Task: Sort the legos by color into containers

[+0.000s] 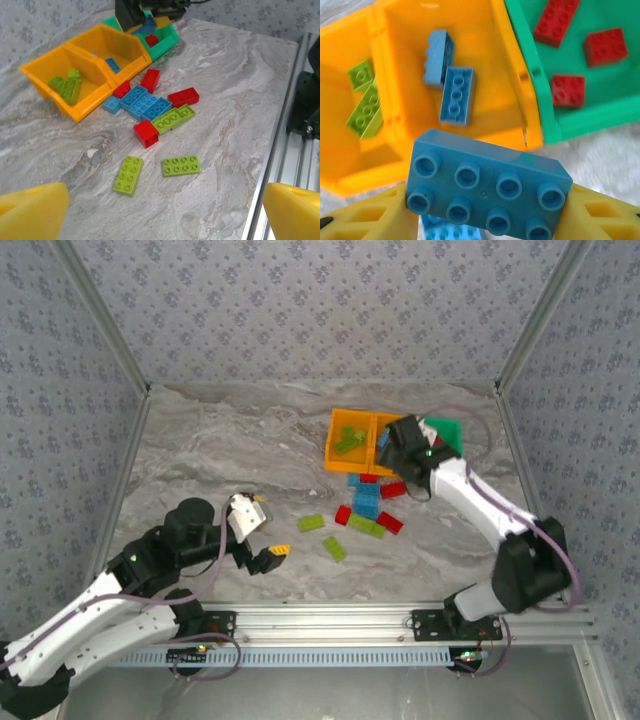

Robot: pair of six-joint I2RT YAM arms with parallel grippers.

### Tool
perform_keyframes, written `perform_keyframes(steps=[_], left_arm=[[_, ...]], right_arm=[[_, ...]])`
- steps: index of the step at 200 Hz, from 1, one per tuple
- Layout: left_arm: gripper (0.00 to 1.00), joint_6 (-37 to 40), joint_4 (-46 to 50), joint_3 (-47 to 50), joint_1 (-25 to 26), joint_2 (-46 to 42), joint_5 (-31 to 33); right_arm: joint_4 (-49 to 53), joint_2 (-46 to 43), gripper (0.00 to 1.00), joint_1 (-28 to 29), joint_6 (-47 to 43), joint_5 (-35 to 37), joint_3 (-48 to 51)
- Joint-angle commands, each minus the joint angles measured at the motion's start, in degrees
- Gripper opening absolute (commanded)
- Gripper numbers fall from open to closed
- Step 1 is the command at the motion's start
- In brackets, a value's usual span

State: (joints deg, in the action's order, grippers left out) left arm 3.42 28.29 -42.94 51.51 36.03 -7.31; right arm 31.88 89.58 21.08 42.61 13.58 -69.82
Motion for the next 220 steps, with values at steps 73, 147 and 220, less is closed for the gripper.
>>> perform_keyframes(steps=[73,147,220], left_arm=[[0.99,-37.07,4.95,-2.1,-0.81,13.69,20.48],[0.97,-67.7,2.51,-7.15,-0.88,38.38,17.37],[0.94,-72.84,-2.04,-17.65,-0.84,59.59,14.09]], right_arm=[[7.6,13.4,0.88,-6.71,-6.13,-8.58,-21.45],[15.61,-24.11,0.93,11.73,-13.71,-9.07,-0.66],[22.53,-30.42,0.93,30.02,-7.01,-9.17,11.48]])
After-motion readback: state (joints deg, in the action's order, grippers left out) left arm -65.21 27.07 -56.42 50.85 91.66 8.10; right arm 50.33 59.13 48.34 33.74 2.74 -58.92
